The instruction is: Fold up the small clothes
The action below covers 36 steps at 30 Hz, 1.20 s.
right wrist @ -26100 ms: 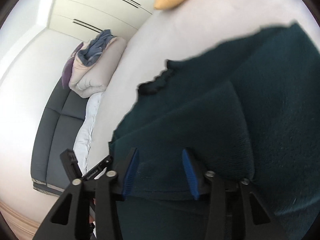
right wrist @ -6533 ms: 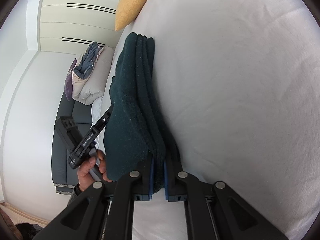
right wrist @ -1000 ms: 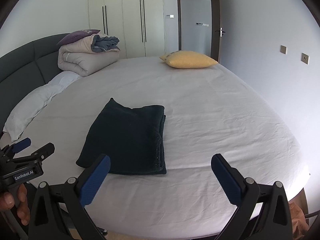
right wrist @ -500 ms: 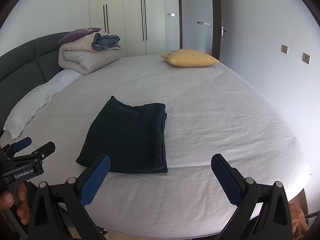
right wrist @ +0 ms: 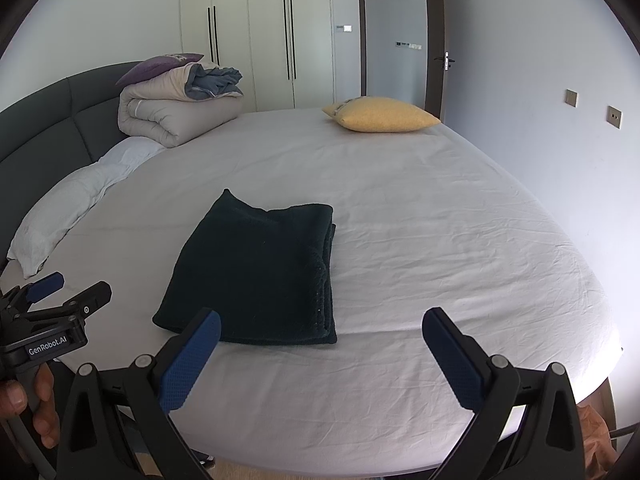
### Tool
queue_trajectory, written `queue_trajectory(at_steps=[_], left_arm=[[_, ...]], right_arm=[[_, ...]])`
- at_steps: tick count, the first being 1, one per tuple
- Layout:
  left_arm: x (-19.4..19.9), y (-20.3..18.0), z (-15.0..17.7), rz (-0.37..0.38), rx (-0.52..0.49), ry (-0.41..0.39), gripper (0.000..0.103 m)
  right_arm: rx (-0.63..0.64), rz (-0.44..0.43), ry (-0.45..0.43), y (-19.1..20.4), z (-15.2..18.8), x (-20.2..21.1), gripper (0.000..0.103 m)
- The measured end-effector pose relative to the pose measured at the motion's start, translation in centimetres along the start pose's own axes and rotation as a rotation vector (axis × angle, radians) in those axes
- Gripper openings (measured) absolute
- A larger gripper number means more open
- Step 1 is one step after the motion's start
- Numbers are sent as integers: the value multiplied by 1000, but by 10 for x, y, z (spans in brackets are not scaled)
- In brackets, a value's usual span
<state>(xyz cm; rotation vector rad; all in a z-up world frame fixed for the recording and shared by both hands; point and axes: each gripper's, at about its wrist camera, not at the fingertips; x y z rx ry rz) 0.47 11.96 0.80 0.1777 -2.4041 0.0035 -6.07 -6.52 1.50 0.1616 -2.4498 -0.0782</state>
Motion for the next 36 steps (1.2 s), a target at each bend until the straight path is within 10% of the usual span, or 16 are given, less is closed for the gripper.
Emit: queue_trajectory(at_steps=[36], left_arm=[[-3, 3, 4, 4, 3, 9, 103]], right_arm=[[2, -6, 10, -1, 3, -4, 103]])
Point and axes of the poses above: each gripper's, at about its wrist camera, not at the fingertips, and x roughly against the way its jaws point, y to its left, z to its underside, and after that the axes turned 5 degrees about -z, right-handed
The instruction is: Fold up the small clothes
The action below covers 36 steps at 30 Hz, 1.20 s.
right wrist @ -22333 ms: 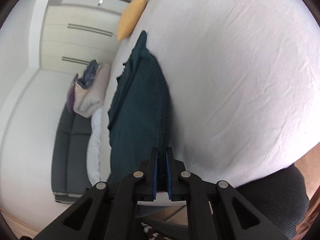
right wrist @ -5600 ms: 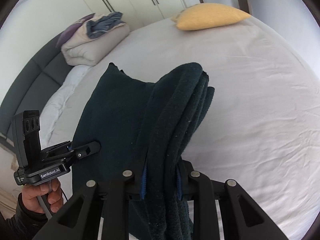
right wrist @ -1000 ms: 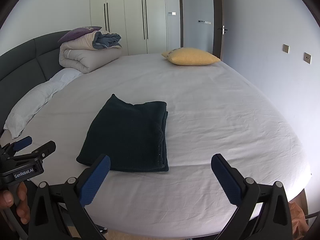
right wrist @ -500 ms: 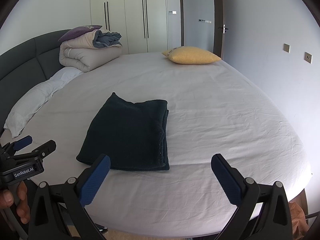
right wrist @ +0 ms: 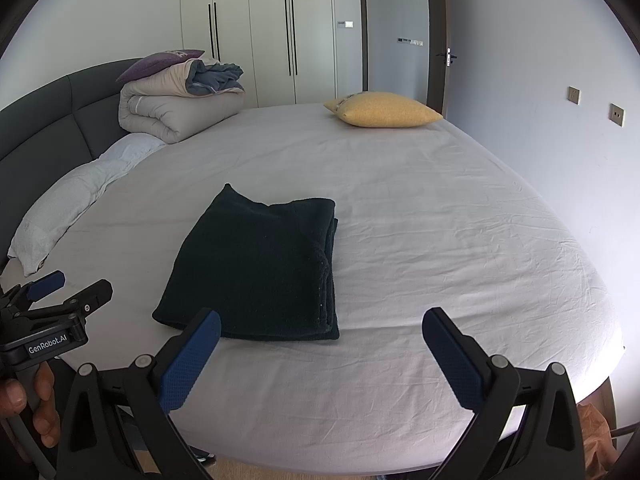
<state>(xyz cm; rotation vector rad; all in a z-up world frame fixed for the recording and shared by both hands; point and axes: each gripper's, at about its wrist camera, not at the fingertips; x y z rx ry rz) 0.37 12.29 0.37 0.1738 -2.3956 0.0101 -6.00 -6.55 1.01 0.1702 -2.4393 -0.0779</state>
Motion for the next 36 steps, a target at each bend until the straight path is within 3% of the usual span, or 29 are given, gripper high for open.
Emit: queue_trajectory(at_steps=[36], left_arm=[[-5, 9, -3, 0, -1, 2, 103]], right_arm=[[4, -18, 17, 0, 7, -4, 103]])
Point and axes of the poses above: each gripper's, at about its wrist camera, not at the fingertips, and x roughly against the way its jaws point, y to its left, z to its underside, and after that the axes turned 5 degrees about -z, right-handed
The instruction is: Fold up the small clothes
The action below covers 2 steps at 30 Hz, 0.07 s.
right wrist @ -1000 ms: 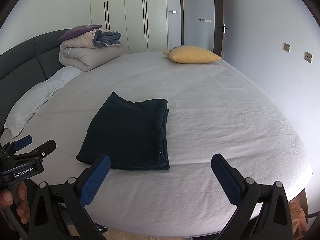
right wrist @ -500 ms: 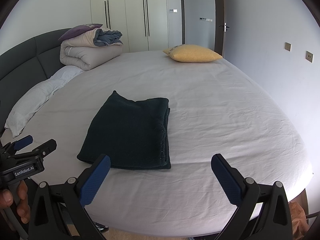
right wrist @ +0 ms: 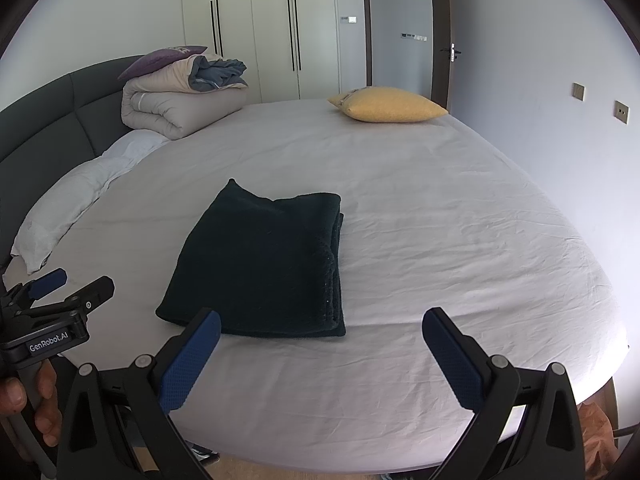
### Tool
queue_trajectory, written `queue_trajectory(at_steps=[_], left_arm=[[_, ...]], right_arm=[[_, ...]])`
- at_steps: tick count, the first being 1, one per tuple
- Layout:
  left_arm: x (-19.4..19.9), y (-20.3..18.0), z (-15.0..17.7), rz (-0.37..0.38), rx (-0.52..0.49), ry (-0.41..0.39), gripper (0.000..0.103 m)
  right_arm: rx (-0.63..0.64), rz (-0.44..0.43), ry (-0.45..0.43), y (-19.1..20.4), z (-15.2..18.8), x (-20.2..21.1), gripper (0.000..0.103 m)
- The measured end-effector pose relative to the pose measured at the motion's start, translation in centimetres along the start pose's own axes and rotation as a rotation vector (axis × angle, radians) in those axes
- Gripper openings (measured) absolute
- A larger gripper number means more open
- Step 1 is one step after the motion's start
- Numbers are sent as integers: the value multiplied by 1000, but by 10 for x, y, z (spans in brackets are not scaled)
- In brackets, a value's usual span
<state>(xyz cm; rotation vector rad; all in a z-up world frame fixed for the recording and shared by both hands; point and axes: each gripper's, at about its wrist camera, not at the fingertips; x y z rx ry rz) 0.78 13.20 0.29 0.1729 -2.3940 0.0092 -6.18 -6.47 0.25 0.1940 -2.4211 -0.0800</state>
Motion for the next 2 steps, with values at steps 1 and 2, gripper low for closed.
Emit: queue_trajectory(at_steps=[1, 2], left_arm=[[0, 0, 0, -2, -2, -1, 103], [0, 1, 0, -2, -2, -1, 103]], right_arm=[[-1, 0, -1, -1, -1, -1, 103], [-1, 0, 0, 0, 0, 0, 103]])
Point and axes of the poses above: each gripper's, at about its wrist camera, not at the fingertips, and x roughly against the way its jaws point, y to its left, z to its underside, and after that the axes turned 5 degrees about -z, right-handed
